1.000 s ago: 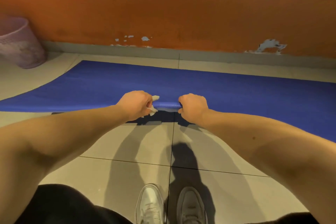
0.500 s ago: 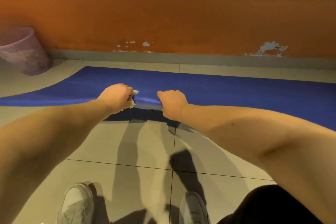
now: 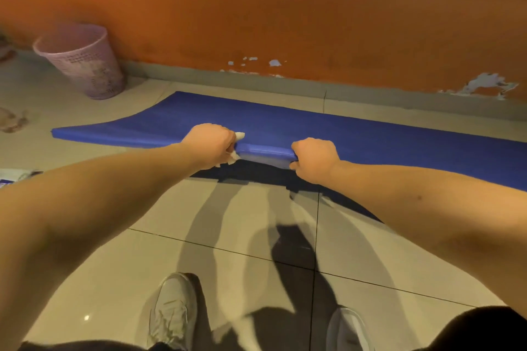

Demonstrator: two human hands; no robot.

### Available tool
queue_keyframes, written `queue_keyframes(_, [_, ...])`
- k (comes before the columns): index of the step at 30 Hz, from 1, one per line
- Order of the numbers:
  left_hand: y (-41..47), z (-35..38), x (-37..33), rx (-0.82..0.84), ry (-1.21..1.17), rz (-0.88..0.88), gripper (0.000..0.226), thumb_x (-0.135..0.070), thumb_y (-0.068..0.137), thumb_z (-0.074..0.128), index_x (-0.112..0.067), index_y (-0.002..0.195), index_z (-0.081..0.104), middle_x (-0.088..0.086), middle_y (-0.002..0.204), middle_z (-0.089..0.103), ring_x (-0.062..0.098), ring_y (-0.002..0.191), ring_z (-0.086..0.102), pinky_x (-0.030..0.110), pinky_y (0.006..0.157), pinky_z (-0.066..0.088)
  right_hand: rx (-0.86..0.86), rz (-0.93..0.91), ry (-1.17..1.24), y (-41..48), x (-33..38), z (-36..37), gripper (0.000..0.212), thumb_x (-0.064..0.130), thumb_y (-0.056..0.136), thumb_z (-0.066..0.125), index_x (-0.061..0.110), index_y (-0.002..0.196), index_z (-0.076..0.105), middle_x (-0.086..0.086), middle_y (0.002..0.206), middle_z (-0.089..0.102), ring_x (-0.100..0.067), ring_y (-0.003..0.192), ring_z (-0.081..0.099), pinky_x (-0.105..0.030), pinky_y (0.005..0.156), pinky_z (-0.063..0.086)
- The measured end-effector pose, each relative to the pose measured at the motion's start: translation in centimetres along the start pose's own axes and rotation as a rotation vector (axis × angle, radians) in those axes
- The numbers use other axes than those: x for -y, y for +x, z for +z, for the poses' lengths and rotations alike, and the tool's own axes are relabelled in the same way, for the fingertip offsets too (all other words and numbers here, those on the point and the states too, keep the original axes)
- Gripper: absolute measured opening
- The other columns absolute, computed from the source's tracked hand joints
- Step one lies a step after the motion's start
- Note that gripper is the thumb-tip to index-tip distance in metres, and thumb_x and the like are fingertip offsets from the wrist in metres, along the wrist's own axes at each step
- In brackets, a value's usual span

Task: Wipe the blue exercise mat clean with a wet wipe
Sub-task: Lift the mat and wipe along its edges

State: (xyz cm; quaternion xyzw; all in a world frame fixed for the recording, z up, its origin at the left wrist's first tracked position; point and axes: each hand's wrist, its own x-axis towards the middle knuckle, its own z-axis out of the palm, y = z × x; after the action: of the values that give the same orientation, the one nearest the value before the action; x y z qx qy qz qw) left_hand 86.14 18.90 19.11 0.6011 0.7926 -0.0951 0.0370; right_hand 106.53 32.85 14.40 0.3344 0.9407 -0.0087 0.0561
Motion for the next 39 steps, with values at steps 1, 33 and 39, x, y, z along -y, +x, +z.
queue_keyframes(1, [-0.3, 0.1, 1.4, 0.016, -0.003, -0.028, 0.030, -0.039, 0.098, 0.059, -0.022, 0.121, 0.065, -0.003, 0.081, 0.067, 0.014, 0.067, 0.063, 0.033, 0.066, 0.056, 0.005, 0.005, -0.002, 0.0, 0.1, 0.0, 0.015, 0.034, 0.098, 0.060, 0.022, 0.096, 0.052, 0.001, 0.084, 0.058, -0.020, 0.073, 0.056, -0.032, 0.062, 0.038])
queue_keyframes(33, [-0.2, 4.1, 7.2, 0.065, -0.010, 0.261, 0.008, -0.033, 0.101, 0.053, -0.025, 0.103, 0.053, -0.005, 0.083, 0.064, 0.013, 0.069, 0.058, 0.027, 0.061, 0.049, 0.095, 0.089, -0.026, -1.2, 2.1, 0.1, 0.020, 0.037, 0.099, 0.061, 0.022, 0.113, 0.062, 0.002, 0.089, 0.061, -0.016, 0.078, 0.059, -0.030, 0.067, 0.044])
queue_keyframes(39, [-1.7, 4.4, 10.9, 0.037, -0.013, 0.156, 0.008, -0.031, 0.101, 0.054, -0.024, 0.100, 0.051, -0.002, 0.078, 0.060, 0.014, 0.062, 0.053, 0.025, 0.055, 0.042, 0.100, 0.139, -0.012, -1.2, 2.7, 0.3, 0.022, 0.034, 0.099, 0.062, 0.022, 0.117, 0.061, 0.002, 0.090, 0.061, -0.016, 0.079, 0.059, -0.030, 0.069, 0.047])
